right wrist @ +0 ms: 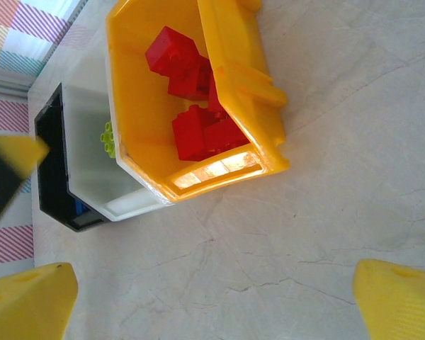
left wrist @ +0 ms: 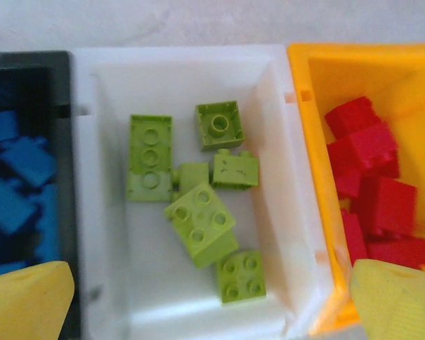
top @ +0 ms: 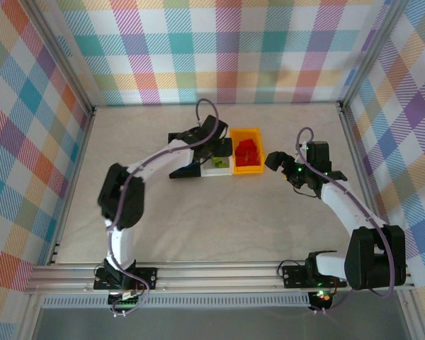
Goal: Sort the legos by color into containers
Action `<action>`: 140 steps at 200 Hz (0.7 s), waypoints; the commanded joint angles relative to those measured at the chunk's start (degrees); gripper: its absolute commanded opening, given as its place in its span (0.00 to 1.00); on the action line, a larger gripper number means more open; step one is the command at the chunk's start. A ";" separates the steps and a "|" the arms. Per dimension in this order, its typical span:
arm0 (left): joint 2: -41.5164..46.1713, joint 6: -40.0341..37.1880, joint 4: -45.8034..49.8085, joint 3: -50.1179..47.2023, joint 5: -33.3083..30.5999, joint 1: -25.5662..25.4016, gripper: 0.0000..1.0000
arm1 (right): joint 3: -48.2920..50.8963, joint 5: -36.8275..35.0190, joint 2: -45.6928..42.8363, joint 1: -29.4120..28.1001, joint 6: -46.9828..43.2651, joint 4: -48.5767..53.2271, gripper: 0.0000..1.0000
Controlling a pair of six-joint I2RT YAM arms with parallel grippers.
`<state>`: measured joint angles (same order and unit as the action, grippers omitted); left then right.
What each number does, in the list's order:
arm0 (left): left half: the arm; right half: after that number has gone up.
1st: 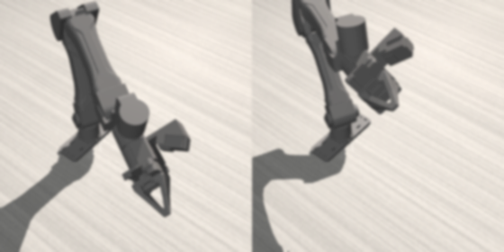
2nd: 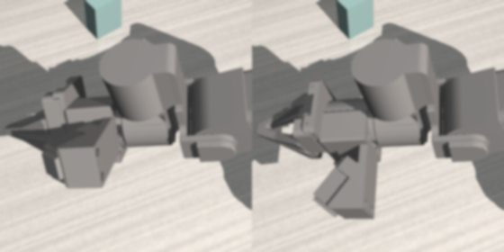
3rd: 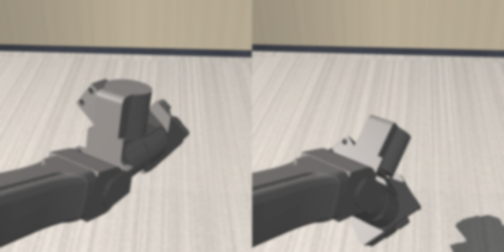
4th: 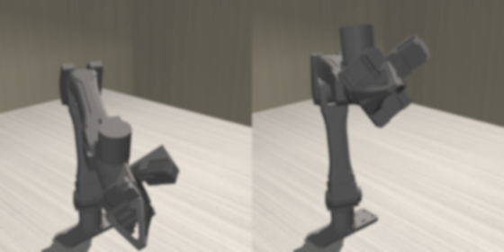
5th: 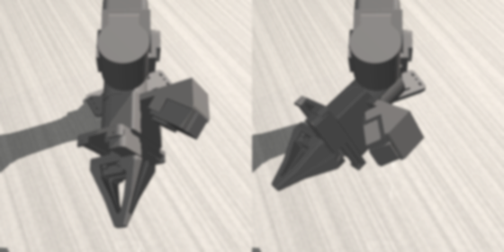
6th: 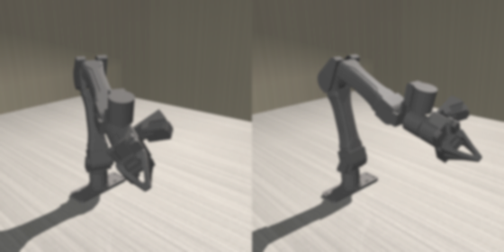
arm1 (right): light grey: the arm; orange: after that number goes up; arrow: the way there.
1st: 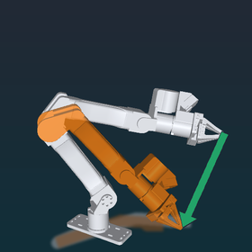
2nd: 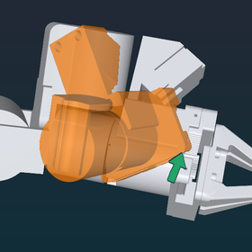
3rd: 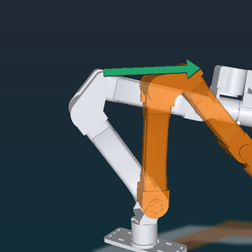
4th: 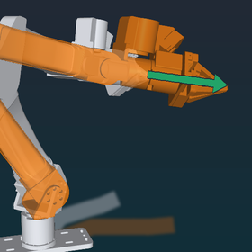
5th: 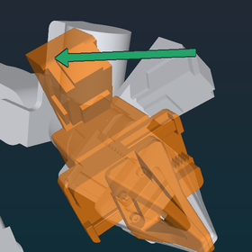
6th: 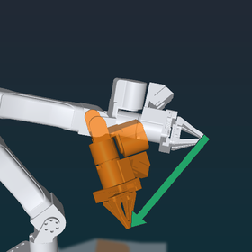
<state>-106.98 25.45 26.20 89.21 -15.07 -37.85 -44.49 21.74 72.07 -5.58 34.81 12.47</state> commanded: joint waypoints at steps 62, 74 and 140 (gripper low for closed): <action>31.69 -13.41 -22.51 -29.92 -26.65 9.33 1.00 | -2.78 -5.09 -0.63 0.22 -1.87 -2.21 1.00; 30.98 -12.35 -19.11 -30.00 -24.89 14.92 1.00 | -2.47 -4.70 -1.15 0.18 -2.48 -4.23 1.00; 25.06 -24.78 -36.78 -46.54 -15.90 27.16 1.00 | 4.71 -15.05 -7.91 -1.53 -12.94 -18.01 1.00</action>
<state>-78.24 6.79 -2.61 45.63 -34.59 -11.14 -43.66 11.99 68.10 -6.74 27.33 3.05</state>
